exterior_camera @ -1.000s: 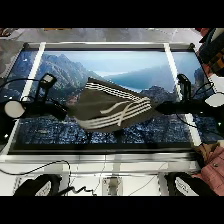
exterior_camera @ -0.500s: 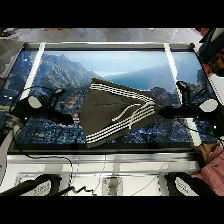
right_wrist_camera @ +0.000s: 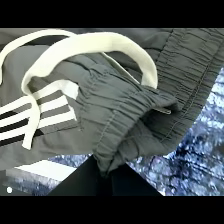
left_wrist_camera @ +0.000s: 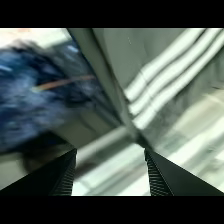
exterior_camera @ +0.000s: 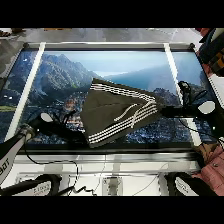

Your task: Fold the clothes and pants, and hang the long-sleeved shirts on hangers.

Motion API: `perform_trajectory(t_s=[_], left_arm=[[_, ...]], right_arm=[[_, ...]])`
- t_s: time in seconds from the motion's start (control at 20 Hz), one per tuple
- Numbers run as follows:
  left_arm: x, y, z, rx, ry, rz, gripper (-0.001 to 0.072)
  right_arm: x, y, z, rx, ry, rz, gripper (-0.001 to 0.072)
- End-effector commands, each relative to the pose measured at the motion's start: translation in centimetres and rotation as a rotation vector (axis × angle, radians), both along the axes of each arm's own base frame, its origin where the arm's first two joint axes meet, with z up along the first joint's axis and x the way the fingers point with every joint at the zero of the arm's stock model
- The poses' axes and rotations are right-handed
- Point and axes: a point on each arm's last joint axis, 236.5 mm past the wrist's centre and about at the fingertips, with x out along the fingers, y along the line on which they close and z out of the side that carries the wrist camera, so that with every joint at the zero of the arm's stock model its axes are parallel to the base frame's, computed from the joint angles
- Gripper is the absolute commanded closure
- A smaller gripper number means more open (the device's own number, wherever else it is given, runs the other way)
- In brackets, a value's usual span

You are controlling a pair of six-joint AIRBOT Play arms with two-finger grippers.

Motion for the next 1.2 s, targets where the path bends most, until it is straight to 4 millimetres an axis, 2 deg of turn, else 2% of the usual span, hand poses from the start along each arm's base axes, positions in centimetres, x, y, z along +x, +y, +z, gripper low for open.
perform_trajectory(t_s=[0.0,0.1,0.25,0.3,0.35,0.45,0.55,0.65,0.7,0.8,0.9,0.95,1.05,1.15], left_arm=[[-1.2,-2.3,-0.7,-0.085,0.042,0.105,0.0199],[-0.8,-2.9,-1.5,-0.065,0.013,0.131,0.0199],[0.1,-5.1,-1.3,-0.087,-0.025,0.153,0.0212],[0.6,-5.5,-1.5,-0.078,-0.049,0.168,0.0257],[1.3,-5.6,-1.8,-0.063,-0.077,0.183,0.0361],[2.1,-5.6,-1.7,-0.058,-0.103,0.196,0.069],[3.3,-5.6,-0.7,-0.072,-0.133,0.196,0.07],[5.7,-5.5,1.8,-0.107,-0.208,0.19,0.0701],[7.2,-5.2,3.6,-0.126,-0.266,0.184,0.0702],[11.2,-3.8,8.9,-0.149,-0.421,0.199,0.0702],[15.4,-1.1,16.8,-0.163,-0.644,0.26,0.0702],[16.8,0.4,21.0,-0.162,-0.759,0.291,0.0702],[18.0,3.8,30.2,-0.142,-1.001,0.351,0.0702],[17.0,6.8,39.2,-0.103,-1.243,0.419,0.0702]], right_arm=[[0.0,-0.1,0.0,-0.003,-0.002,-0.003,0.0682],[0.1,0.0,0.0,0.003,-0.003,-0.004,0.0682],[0.1,0.1,0.1,0.006,-0.003,-0.005,0.0682],[0.1,0.1,0.1,0.007,-0.003,-0.005,0.0682],[0.1,0.1,0.1,0.008,-0.003,-0.005,0.0682],[0.0,0.2,0.1,0.011,-0.001,-0.004,0.0682],[-0.1,0.4,0.4,0.021,0.001,0.0,0.0682],[0.1,1.0,1.3,0.048,-0.003,0.008,0.0682],[0.3,1.4,2.2,0.065,-0.014,0.015,0.0682],[1.2,2.5,5.4,0.114,-0.059,0.036,0.0682],[2.0,4.0,10.2,0.177,-0.136,0.07,0.0683],[2.2,4.8,13.1,0.207,-0.19,0.092,0.0682],[1.9,6.2,19.0,0.252,-0.303,0.137,0.0682],[0.4,7.6,25.1,0.29,-0.428,0.19,0.0682]])
